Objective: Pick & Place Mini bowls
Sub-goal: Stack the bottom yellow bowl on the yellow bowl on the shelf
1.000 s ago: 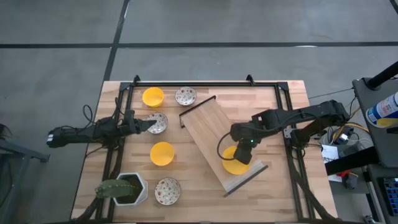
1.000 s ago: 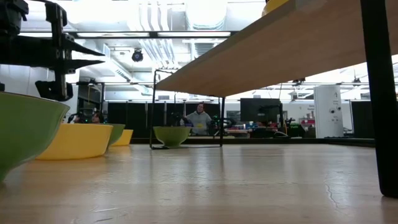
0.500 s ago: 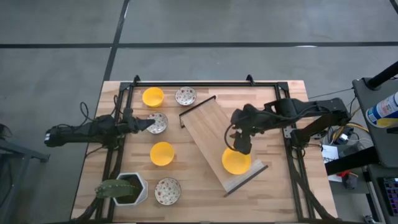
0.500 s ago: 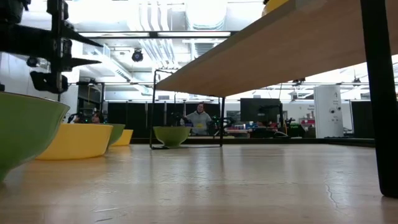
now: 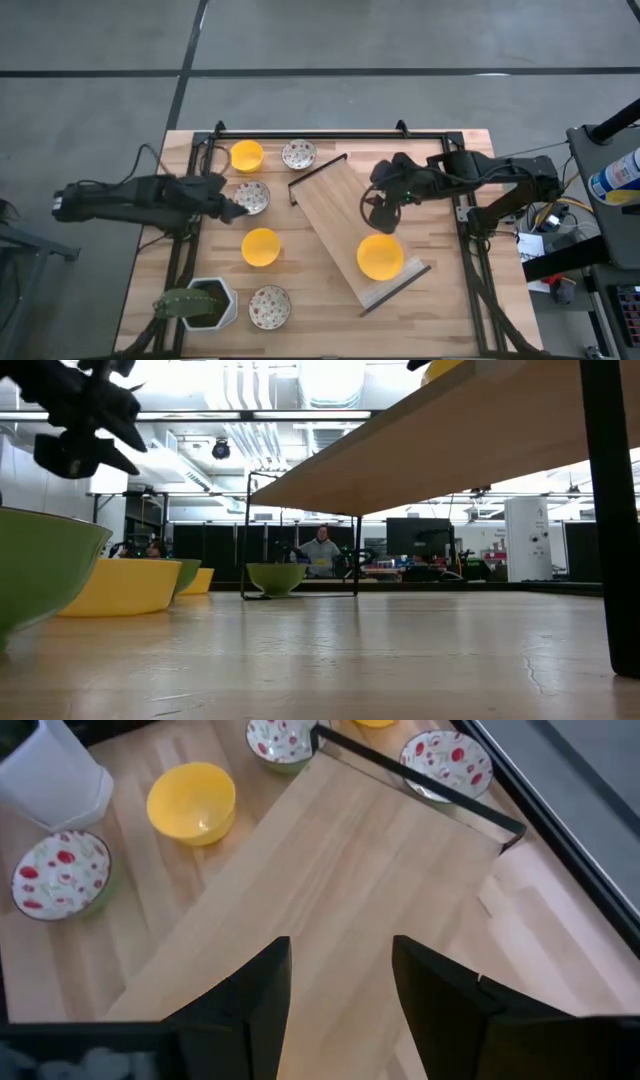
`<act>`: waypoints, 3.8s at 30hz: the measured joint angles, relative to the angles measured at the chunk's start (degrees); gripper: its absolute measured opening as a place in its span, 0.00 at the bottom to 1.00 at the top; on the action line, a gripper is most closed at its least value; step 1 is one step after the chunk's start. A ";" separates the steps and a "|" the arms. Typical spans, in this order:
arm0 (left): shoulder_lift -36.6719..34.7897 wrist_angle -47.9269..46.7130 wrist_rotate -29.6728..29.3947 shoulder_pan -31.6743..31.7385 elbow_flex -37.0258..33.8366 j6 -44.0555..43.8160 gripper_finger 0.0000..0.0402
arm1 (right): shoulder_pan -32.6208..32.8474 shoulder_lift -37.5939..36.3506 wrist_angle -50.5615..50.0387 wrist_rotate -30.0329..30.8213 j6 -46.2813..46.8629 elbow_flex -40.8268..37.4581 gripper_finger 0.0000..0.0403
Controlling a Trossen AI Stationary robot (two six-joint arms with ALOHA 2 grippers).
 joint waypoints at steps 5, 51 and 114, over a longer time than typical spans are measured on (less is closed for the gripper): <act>10.01 -2.40 3.89 -0.30 3.48 3.65 0.35 | -0.15 -0.02 1.36 -0.01 0.00 0.00 0.43; 32.32 0.31 11.99 -0.87 0.87 7.04 0.01 | -0.11 -0.11 4.76 -0.25 1.38 0.07 0.42; 41.93 9.73 -49.79 -3.67 58.88 49.68 0.00 | -2.84 6.29 42.33 30.00 -18.80 1.90 0.34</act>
